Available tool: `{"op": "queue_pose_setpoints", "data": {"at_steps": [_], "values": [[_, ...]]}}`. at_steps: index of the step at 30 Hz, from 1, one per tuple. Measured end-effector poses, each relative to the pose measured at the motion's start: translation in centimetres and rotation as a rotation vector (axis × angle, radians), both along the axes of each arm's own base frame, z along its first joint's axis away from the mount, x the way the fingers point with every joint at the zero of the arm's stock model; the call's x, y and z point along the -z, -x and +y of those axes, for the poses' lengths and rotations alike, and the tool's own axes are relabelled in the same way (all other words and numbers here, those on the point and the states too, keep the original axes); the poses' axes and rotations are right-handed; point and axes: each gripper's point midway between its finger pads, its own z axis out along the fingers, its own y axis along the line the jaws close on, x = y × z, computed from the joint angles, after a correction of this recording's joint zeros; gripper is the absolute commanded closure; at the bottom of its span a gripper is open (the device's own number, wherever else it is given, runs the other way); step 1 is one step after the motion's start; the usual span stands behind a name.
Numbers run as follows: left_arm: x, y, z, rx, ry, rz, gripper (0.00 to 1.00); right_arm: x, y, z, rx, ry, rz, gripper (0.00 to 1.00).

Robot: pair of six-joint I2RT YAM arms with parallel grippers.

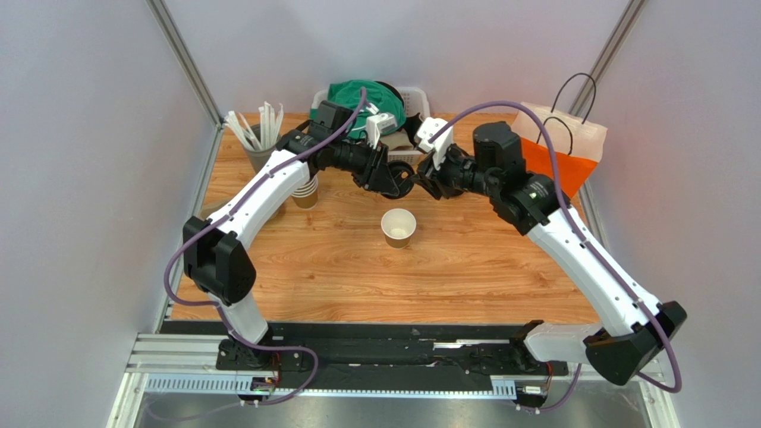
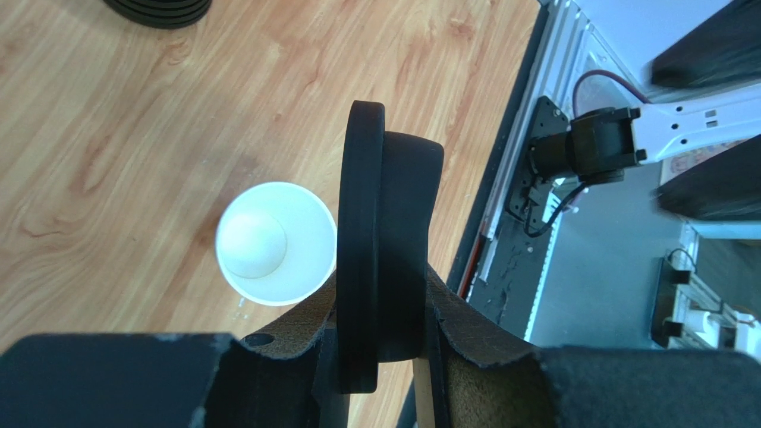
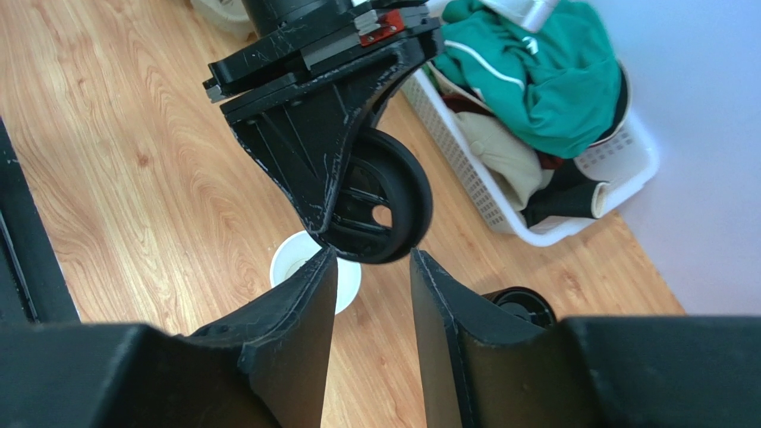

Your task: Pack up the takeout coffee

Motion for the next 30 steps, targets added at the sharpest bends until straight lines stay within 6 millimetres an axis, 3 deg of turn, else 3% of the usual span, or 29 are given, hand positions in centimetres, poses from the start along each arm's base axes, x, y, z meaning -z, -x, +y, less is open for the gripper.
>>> {"op": "queue_pose_setpoints", "data": {"at_steps": [6, 20, 22, 26, 30], "values": [[-0.2, 0.1, -0.4, 0.012, 0.025, 0.017, 0.83, 2.7, -1.3, 0.9, 0.004, 0.044, 0.058, 0.64], [-0.8, 1.3, -1.6, 0.072, 0.063, 0.017, 0.83, 4.5, -2.5, 1.0, 0.051, 0.072, 0.046, 0.65], [-0.6, 1.7, -1.8, 0.079, 0.052, 0.016, 0.82, 5.0, -2.6, 0.9, 0.059, 0.086, 0.046, 0.67], [-0.3, 1.8, -2.0, 0.079, 0.033, 0.001, 0.81, 5.5, -2.8, 0.7, 0.08, 0.102, 0.04, 0.84], [0.1, 1.7, -2.0, 0.072, 0.016, -0.007, 0.73, 6.1, -2.9, 0.5, 0.089, 0.117, 0.036, 0.89]]}}
